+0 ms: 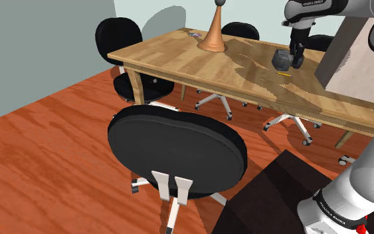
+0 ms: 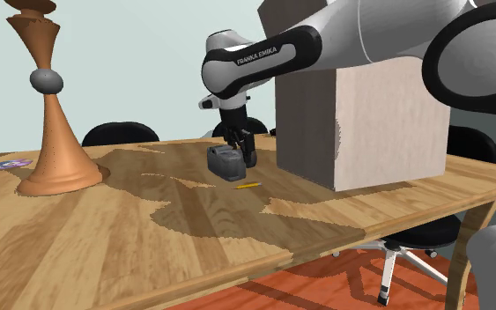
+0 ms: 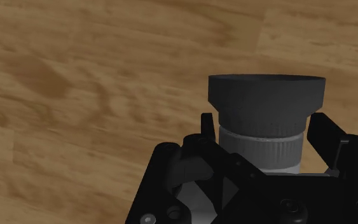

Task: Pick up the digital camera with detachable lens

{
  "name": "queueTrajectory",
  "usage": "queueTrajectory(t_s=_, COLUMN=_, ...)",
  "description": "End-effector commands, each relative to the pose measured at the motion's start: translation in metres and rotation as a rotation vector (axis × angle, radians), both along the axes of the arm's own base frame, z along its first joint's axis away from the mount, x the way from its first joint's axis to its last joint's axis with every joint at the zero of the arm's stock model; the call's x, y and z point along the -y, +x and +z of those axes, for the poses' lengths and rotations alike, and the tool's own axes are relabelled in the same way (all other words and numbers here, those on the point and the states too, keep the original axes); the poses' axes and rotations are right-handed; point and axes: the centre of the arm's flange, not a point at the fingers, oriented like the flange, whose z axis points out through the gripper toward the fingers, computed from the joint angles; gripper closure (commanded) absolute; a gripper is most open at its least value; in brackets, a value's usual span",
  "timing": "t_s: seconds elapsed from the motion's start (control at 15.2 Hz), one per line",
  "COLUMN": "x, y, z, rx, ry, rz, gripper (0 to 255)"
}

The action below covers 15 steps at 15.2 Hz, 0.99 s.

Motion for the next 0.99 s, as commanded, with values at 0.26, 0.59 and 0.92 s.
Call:
queueTrajectory(t_s=0.26, x=0.003, y=-0.002, z=-0.001, rx=-0.004, ry=0.002, rz=-0.004, gripper=255)
queueTrajectory(t_s=0.59, x=0.001, y=-0.001, z=0.013, rx=-0.004, ry=0.002, rz=-0.004, gripper=255)
queueTrajectory(t_s=0.92, x=0.001, y=-0.001, z=0.039, rx=-0.004, ry=0.002, rz=-0.004, gripper=255)
